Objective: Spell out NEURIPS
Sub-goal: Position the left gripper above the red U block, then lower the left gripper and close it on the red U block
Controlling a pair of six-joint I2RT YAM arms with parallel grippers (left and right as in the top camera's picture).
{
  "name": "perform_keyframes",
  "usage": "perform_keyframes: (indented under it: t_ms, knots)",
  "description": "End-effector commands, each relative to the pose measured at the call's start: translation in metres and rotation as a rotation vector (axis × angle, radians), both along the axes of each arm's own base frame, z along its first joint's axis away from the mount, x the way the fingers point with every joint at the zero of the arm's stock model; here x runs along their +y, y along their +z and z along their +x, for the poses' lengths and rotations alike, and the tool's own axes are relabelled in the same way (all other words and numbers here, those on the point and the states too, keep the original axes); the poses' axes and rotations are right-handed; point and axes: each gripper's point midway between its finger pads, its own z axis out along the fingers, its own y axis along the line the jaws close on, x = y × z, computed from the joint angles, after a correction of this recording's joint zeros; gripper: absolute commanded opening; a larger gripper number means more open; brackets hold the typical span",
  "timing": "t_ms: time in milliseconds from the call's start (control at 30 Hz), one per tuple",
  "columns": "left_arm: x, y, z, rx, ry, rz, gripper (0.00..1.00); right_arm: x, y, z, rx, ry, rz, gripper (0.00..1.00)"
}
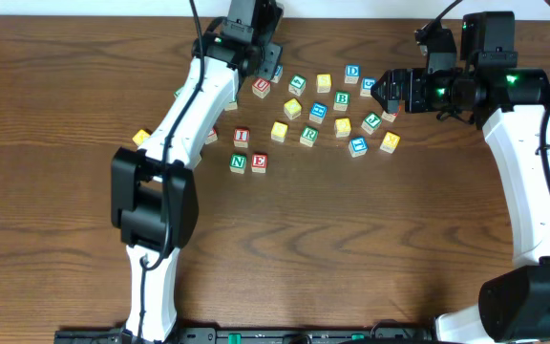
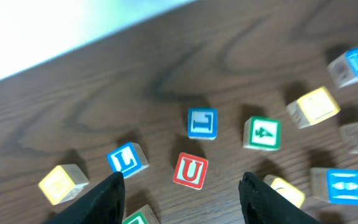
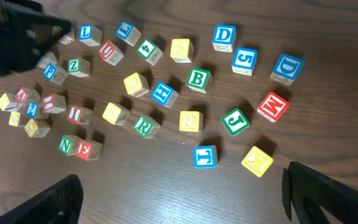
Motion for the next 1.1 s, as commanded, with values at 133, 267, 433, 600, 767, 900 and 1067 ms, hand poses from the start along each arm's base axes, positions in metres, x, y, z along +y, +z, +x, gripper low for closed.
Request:
perform_keyframes:
  t_ms: [133,267,433,600,767,900,1067]
  knots:
    - [0.001,-0.047,0.009,0.049,-0.022,0.051,0.57,-0.003,0.006,0.003,-0.018,0.001,-0.007,0.99]
    - [0.000,-0.061,0.011,0.053,-0.059,0.081,0.57,-0.003,0.006,0.003,-0.018,0.001,-0.007,0.99]
    - [0.003,-0.071,0.012,0.064,-0.069,0.095,0.57,-0.003,0.006,0.003,-0.018,0.001,-0.007,0.99]
    - [0.003,-0.089,0.011,0.083,-0.111,0.133,0.57,-0.003,0.006,0.003,-0.018,0.001,-0.007,0.99]
    - [0.003,-0.098,0.014,0.078,-0.116,0.136,0.57,-0.003,0.006,0.003,-0.018,0.001,-0.007,0.99]
    - [0.006,-0.102,0.021,0.060,-0.105,0.131,0.57,-0.003,0.006,0.003,-0.018,0.001,-0.007,0.99]
    - [0.012,-0.112,0.021,0.078,-0.097,0.135,0.57,-0.003,0.006,0.003,-0.018,0.001,-0.007,0.99]
